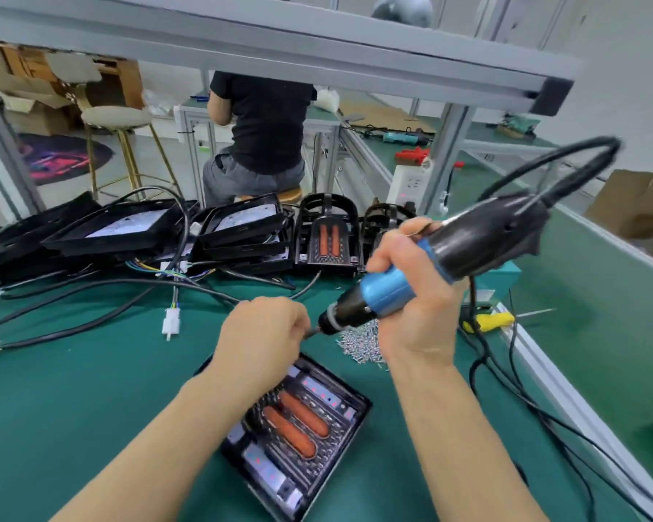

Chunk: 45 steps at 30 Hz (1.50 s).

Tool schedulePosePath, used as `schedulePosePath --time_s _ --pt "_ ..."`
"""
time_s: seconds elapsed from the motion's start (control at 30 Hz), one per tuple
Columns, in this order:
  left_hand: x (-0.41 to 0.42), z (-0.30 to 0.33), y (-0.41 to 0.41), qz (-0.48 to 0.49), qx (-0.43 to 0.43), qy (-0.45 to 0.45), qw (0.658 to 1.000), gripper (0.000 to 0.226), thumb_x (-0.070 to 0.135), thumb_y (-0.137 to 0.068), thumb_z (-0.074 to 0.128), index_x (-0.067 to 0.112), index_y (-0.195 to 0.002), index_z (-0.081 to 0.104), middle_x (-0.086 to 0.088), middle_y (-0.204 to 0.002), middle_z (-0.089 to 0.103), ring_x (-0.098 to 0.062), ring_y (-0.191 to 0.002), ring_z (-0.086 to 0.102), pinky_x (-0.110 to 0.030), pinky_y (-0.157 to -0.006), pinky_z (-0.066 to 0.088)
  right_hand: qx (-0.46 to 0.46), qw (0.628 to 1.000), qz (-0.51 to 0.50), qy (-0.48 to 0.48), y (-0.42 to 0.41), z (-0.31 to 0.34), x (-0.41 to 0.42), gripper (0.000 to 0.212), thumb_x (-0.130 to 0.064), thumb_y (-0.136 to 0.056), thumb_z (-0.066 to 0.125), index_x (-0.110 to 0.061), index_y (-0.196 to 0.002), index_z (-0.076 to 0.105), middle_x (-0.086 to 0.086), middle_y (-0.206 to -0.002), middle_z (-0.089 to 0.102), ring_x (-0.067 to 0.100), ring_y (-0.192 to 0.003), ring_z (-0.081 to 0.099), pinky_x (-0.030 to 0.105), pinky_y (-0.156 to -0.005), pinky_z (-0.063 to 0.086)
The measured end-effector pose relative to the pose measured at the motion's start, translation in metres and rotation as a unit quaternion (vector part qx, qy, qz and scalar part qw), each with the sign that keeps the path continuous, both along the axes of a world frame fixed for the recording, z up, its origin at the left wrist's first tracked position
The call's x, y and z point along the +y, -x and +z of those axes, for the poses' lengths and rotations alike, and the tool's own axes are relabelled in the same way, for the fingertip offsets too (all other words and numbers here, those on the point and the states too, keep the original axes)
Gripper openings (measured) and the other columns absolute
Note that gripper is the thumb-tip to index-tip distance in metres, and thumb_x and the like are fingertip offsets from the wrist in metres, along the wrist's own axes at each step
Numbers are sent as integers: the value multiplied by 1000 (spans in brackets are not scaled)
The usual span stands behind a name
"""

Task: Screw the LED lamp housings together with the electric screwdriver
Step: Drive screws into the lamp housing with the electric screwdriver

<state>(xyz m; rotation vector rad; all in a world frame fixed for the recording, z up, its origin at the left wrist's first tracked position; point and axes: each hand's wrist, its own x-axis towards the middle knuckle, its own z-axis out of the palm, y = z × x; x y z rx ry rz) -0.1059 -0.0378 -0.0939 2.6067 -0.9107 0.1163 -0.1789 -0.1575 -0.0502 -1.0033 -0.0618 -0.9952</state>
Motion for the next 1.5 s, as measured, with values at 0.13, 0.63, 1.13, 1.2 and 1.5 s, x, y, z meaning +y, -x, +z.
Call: schedulePosePath --time_s 0.13,0.63,1.13,1.2,1.5 --pt "-44 -6 4 -54 -54 -45 996 25 18 -91 51 27 -108 67 -1 -107 69 -25 -106 58 -30 -83 38 -16 998 -48 24 18 11 -25 29 2 -70 65 -27 -67 67 -8 -67 58 12 -51 52 24 -55 45" --pt "-82 -26 -11 -52 -45 -233 970 24 9 -82 55 21 -99 67 0 -98 69 -24 -96 61 -39 -99 32 13 996 -69 51 49 3 -46 12 -16 -64 70 -28 -67 67 -8 -64 59 16 -53 53 27 -59 46" --pt "-85 -23 -6 -114 -87 -242 960 29 -8 -83 48 10 -69 31 -14 -93 60 -29 -70 44 -34 -61 38 3 996 -63 66 59 15 -39 22 -5 -64 70 -27 -67 67 -8 -68 60 16 -53 52 26 -58 46" --pt "-86 -20 -7 -117 -70 -237 962 25 -9 -84 48 8 -71 34 -16 -96 61 -27 -73 46 -34 -62 39 5 996 -66 61 60 17 -37 27 0 -68 66 -27 -66 67 -9 -69 60 15 -53 52 26 -57 46" --pt "-88 -13 -4 -52 33 -150 987 12 -3 -82 50 8 -78 50 -15 -102 65 -31 -93 62 -33 -68 45 13 996 -70 56 65 21 -33 24 -3 -64 70 -27 -68 66 -7 -70 60 17 -54 51 26 -57 45"
